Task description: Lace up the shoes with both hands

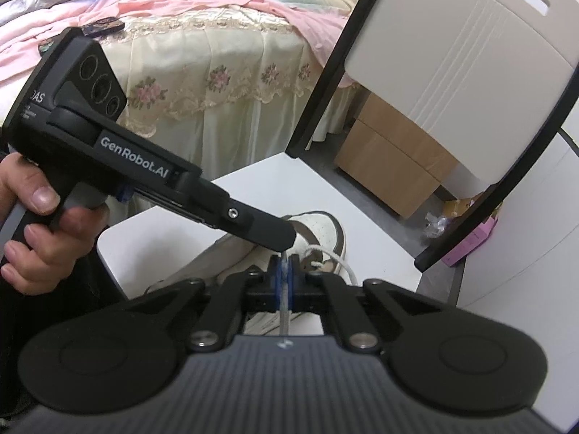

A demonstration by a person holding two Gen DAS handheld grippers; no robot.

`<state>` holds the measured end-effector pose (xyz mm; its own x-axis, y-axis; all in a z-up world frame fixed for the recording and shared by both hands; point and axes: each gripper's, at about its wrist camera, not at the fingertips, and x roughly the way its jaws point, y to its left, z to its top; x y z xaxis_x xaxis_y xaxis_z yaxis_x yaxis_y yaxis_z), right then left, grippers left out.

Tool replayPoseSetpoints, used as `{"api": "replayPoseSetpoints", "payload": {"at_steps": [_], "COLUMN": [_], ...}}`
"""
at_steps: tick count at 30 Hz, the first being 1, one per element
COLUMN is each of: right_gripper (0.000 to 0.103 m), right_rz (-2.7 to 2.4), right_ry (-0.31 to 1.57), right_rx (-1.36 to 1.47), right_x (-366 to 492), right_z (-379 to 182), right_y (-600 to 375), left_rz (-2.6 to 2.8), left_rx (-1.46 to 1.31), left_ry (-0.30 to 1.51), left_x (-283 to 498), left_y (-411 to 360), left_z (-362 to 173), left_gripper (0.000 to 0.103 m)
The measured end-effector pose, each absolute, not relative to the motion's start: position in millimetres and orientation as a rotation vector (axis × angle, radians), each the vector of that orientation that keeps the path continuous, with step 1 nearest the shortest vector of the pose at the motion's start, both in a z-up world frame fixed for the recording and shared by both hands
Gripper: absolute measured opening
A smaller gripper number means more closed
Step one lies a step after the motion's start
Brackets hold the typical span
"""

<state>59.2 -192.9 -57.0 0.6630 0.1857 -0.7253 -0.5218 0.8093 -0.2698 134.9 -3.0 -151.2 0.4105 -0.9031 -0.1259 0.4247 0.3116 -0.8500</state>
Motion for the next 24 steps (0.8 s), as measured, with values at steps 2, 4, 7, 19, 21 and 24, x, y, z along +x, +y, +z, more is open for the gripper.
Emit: {"api": "replayPoseSetpoints", "payload": {"at_steps": [2, 4, 7, 19, 21, 24], "right_gripper": [0.004, 0.004, 0.004, 0.004, 0.004, 0.004], "right_rz": [0.415, 0.403, 0.379, 0.457, 0.477, 0.505], "right_ry": [0.76, 0.772, 0.802, 0.864, 0.894, 0.94], "right_rx": [-0.483, -0.479, -0.458, -0.455, -0.459, -0.468], "right_x": [62.1, 67.9, 82.6, 149.8, 159.3, 170.6], "right_z": [-59.9, -63.5, -70.5, -94.8, -100.5, -110.0], "right_y": [-194.3, -197.0, -201.9, -190.8, -190.5, -191.3], "left_rz": [-0.954, -0.909, -0.831, -0.593, -0.586, -0.557], "left_rx": [-0.802, -0.723, -0.586, -0.192, -0.147, -0.09], "left_ry": [0.684, 0.689, 0.706, 0.59, 0.597, 0.613], "left_x": [133.1, 131.2, 128.7, 113.2, 114.6, 117.8], "left_y": [-5.4, -9.0, -14.4, -31.5, -37.6, -44.0], "left_z": [-148.9, -145.3, -140.5, -131.8, -135.7, -143.1], "left_gripper": [0.004, 0.005, 0.005, 0.059, 0.057, 0.037]}}
